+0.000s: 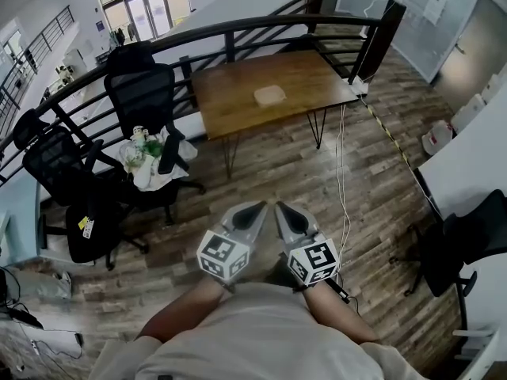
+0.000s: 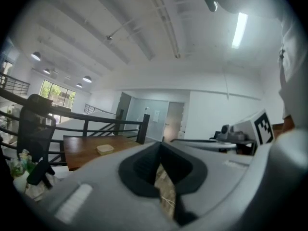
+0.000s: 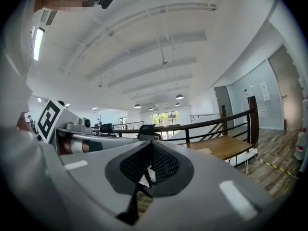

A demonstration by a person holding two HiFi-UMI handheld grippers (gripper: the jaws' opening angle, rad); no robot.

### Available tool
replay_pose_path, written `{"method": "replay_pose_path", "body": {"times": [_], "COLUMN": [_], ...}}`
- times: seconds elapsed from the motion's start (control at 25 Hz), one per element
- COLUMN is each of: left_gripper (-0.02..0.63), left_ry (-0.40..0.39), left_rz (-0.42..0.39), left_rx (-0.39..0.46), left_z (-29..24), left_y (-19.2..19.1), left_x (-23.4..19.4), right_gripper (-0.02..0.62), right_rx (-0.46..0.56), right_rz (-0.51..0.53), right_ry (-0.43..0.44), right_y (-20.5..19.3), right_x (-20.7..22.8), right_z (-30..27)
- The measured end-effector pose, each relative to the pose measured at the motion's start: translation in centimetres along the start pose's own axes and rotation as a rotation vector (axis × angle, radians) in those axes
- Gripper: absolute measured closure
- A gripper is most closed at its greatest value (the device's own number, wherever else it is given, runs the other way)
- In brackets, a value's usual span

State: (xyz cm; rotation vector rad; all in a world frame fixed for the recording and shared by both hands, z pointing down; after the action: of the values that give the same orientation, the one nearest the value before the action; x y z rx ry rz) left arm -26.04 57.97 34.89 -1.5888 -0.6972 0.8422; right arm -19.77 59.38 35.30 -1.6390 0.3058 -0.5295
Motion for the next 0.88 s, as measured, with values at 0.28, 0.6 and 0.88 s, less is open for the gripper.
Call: {"method": "replay_pose_path", "body": {"times": [0.28,0.6,0.88], "left_gripper": [0.603,0.603,0.603], "left_ry": [0.000,0.064,0.061], "left_rz": [0.013,0.034,0.067], "left_rx": [0.013,0.053,0.032], "left_z": [-10.2,-17.3,-21.1], "left_y": [1.2,1.9,0.6], "left_x": [0.2,-0.9,-3.9], "right_gripper": [0.591,0.591,0.591], "right_rx": [-0.020,-0.070,-0.049], "right_rz": [0.017,0.019,-0.013], "right_ry": [0.020,0.081,0.050], "right_y": [2.3,2.8,2.2], "right_x": [10.3,17.4,22.0], "right_z": [-0.6,-2.2,-5.0]}}
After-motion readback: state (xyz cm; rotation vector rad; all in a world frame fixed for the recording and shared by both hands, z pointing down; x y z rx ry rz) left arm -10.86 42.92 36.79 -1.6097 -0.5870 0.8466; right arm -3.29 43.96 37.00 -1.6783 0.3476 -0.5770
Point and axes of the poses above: the fingertips, and each gripper's own axes: z backward along the fingers, x to its right, y out of its top, the point moved 3 cm from there along z, backward along the fingers, and after that the axes turned 2 degrees about -z, right-handed, at the moved point
